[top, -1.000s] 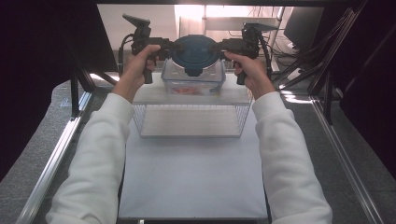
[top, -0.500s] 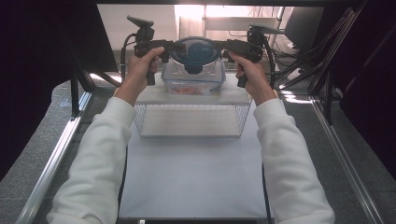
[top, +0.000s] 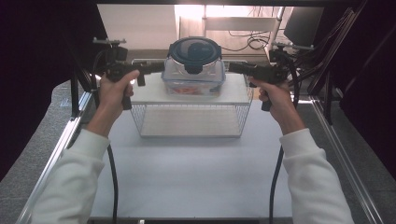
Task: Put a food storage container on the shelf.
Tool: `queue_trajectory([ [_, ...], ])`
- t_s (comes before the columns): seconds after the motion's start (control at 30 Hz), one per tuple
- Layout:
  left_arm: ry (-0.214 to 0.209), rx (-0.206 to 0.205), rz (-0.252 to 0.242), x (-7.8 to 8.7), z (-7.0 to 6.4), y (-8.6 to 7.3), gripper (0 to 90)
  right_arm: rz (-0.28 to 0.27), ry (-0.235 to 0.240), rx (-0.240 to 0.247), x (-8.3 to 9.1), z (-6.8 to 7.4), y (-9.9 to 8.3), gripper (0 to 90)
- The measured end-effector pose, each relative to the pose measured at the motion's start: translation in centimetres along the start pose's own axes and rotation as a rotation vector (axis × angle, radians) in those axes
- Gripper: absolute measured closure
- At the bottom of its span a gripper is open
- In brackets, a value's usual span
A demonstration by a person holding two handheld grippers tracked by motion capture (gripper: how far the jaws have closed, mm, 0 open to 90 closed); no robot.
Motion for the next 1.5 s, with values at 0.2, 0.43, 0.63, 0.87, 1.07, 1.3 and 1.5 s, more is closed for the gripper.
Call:
queue_trajectory([
  [0.2, 0.013, -0.103, 0.029, 1.7, -1.6, -4.7, 11.3, 0.019, -0.031, 0.087, 1.7, 0.7, -2.7, 21.4],
  [0.43, 0.049, -0.167, 0.087, 2.2, -2.0, -10.7, 12.9, 0.042, -0.038, 0.138, 4.0, 1.1, -8.2, 22.2],
  [0.63, 0.076, -0.182, 0.113, 2.3, -1.7, -14.5, 13.2, 0.077, -0.051, 0.138, 5.5, 0.6, -12.8, 23.1],
  [0.87, 0.114, -0.165, 0.139, 2.4, -0.4, -20.1, 14.4, 0.134, -0.096, 0.117, 6.5, -0.6, -18.0, 23.5],
  [1.07, 0.137, -0.168, 0.202, 1.6, 0.4, -23.6, 14.9, 0.205, -0.121, 0.103, 6.2, -1.2, -22.0, 23.5],
  [1.3, 0.144, -0.158, 0.223, 1.2, 0.8, -24.4, 16.2, 0.230, -0.154, 0.101, 5.7, -1.9, -23.1, 23.6],
  [1.5, 0.146, -0.154, 0.237, 1.1, 0.8, -24.7, 17.0, 0.241, -0.160, 0.114, 5.6, -1.8, -23.3, 23.4],
])
Point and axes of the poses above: each handheld gripper's, and its own axes: x roughly backward along the jaws, y roughly out of its top, z roughly to its left, the point moved 4 cm from there along -x, roughly forward along the jaws, and after that the axes turned 1 degree about x, right-handed, at the moved point
